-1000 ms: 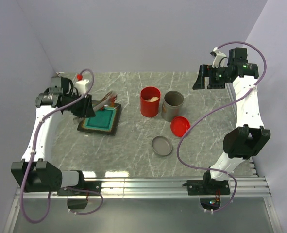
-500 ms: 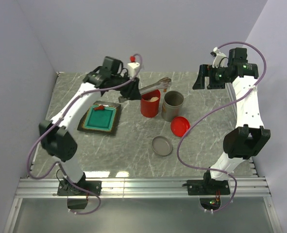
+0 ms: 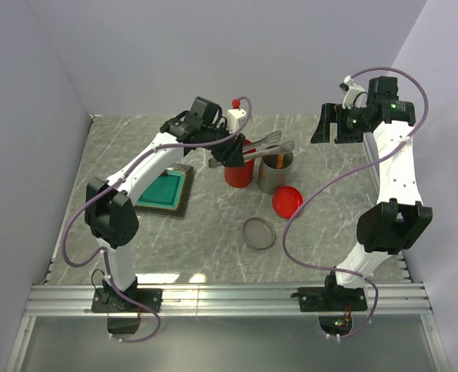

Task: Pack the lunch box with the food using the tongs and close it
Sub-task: Place the food into the lunch box, then pick up the food using the clamp

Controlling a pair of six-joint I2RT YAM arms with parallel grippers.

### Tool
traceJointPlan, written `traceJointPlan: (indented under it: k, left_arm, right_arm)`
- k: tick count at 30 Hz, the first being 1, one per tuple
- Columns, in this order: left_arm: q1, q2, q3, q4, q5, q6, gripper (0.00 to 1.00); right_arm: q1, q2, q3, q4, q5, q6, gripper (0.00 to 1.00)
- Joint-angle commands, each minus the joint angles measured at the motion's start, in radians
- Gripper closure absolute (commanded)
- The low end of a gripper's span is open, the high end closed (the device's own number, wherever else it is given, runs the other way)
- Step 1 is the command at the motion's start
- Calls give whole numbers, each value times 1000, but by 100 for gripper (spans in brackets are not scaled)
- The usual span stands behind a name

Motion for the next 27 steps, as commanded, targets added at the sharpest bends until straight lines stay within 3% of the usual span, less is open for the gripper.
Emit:
traceJointPlan:
  k: [1, 5, 10, 20, 27]
  left_arm:
    - [1, -33, 79, 40, -3, -16, 45]
    - [11, -76, 112, -14, -6, 6, 44]
    - [148, -223, 45, -79, 56, 49, 44]
    - [590, -420, -185, -307, 67, 471, 44]
    - [755, -418, -311, -368, 2, 721, 47]
  right_arm:
    - [-6, 8, 64, -14, 4, -12, 0]
    - [-8, 11, 70, -17, -4, -9, 0]
    - [-8, -3, 51, -14, -5, -20, 0]
    - [-8, -6, 30, -8, -21, -31, 0]
    - [-6, 0, 25, -10, -25, -31, 0]
